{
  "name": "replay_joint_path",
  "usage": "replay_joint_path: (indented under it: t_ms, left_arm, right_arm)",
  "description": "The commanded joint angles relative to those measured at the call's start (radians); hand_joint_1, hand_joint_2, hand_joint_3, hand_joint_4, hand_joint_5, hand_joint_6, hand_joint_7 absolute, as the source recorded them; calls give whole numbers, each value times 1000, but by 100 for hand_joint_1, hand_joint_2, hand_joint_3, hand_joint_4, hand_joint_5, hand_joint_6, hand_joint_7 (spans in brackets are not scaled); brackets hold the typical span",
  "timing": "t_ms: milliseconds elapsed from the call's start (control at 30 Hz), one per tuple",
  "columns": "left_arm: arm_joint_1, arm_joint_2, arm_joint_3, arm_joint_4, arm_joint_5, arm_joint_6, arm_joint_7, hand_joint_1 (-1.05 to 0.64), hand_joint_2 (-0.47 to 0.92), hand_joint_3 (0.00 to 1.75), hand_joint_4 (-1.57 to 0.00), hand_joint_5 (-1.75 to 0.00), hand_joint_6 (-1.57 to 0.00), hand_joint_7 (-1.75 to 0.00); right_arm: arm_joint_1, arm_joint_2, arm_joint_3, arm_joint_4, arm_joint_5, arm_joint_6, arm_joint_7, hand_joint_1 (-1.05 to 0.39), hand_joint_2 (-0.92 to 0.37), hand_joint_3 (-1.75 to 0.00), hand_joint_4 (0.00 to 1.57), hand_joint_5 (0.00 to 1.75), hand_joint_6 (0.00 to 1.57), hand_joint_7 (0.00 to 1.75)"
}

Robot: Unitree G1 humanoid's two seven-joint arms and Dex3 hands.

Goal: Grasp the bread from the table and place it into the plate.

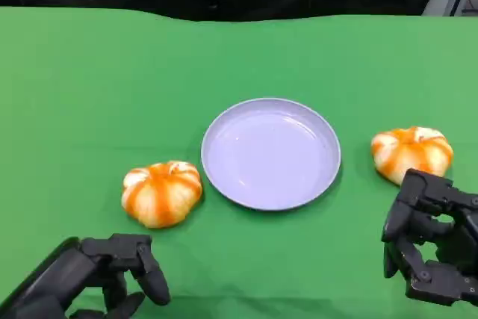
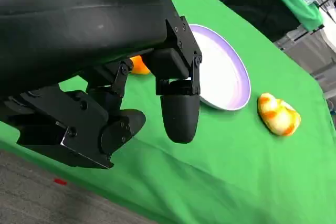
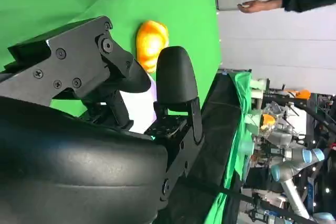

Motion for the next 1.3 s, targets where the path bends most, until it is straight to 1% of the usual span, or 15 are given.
replay_joint_path:
  t_ms: [33, 100, 133, 200, 267, 333, 367, 400, 467, 500, 600, 800, 967, 1100, 1300]
  left_arm:
    - [5, 15, 3, -4, 0, -7, -2, 14, 68, 91, -72, -163, -80, -116]
    - [5, 15, 3, -4, 0, -8, -2, 14, 68, 91, -72, -163, -80, -116]
    - [3, -3, 10, 11, 8, -44, 28, 14, 68, 91, -72, -163, -80, -116]
    - [0, -26, 18, 33, 19, -95, 69, 12, 68, 83, -82, -127, -89, -85]
    - [0, -30, 18, 44, 21, -117, 82, 11, 68, 80, -84, -118, -93, -75]
    - [0, -30, 17, 50, 22, -126, 86, 11, 68, 79, -85, -116, -95, -71]
    - [-13, -31, 16, 38, 140, -155, 156, 11, 68, 79, -85, -115, -95, -70]
    - [-23, -32, 15, 30, 231, -176, 211, -31, 81, 51, -42, -67, -65, -37]
    - [-63, -17, 2, 31, 433, -193, 311, -62, 90, 30, -17, -28, -49, -11]
    - [-85, -5, -7, 43, 506, -191, 341, -69, 91, 27, -11, -21, -46, -6]
    - [-137, 20, -31, 74, 654, -162, 377, -81, 92, 22, -2, -12, -41, -1]
    - [-220, 38, -84, 146, 807, -85, 370, -87, 92, 22, 0, -1, -38, 0]
    - [-303, 27, -144, 251, 866, -15, 369, -87, 92, 25, 0, 0, -34, 0]
    - [-358, 16, -188, 328, 862, 31, 357, -86, 92, 27, 0, 0, -31, 0]
    - [-451, -17, -260, 476, 865, 92, 392, -87, 92, 33, 0, 0, -29, -1]
  right_arm:
    - [-3, -16, -13, 1, 5, -3, 1, -1, -68, -107, 78, 175, 64, 157]
    - [-3, -16, -13, 1, 5, -3, 1, -1, -68, -106, 78, 175, 64, 157]
    - [-5, -13, -12, 4, 4, -6, 0, -1, -68, -106, 78, 175, 64, 157]
    - [-7, -11, -10, 7, 4, -9, -1, -2, -68, -106, 78, 175, 64, 157]
    - [-8, -10, -10, 7, 4, -10, -1, -2, -68, -106, 78, 175, 64, 158]
    - [-8, -10, -10, 8, 4, -10, -1, -2, -68, -106, 78, 175, 64, 158]
    - [-9, -9, -8, 6, -3, -6, -8, -2, -68, -106, 78, 175, 64, 158]
    - [-11, -7, -6, 6, -9, -3, -13, -2, -68, -106, 78, 175, 64, 158]
    - [-11, -12, -4, -4, -12, 20, -18, -2, -68, -107, 79, 175, 64, 158]
    - [-11, -14, -3, -8, -11, 28, -19, -2, -68, -107, 79, 175, 64, 158]
    - [-15, -14, -1, -6, -15, 28, -20, -2, -68, -107, 79, 175, 65, 157]
    - [-9, -6, 8, -17, -29, 32, -37, -2, -67, -107, 79, 175, 66, 156]
    - [-6, -12, 11, -30, -23, 50, -36, -2, -68, -107, 79, 175, 66, 155]
    - [3, -16, 11, -63, -26, 90, -45, -2, -68, -106, 79, 175, 66, 154]
    - [12, -12, 9, -65, -26, 73, -41, -2, -69, -105, 78, 175, 66, 154]
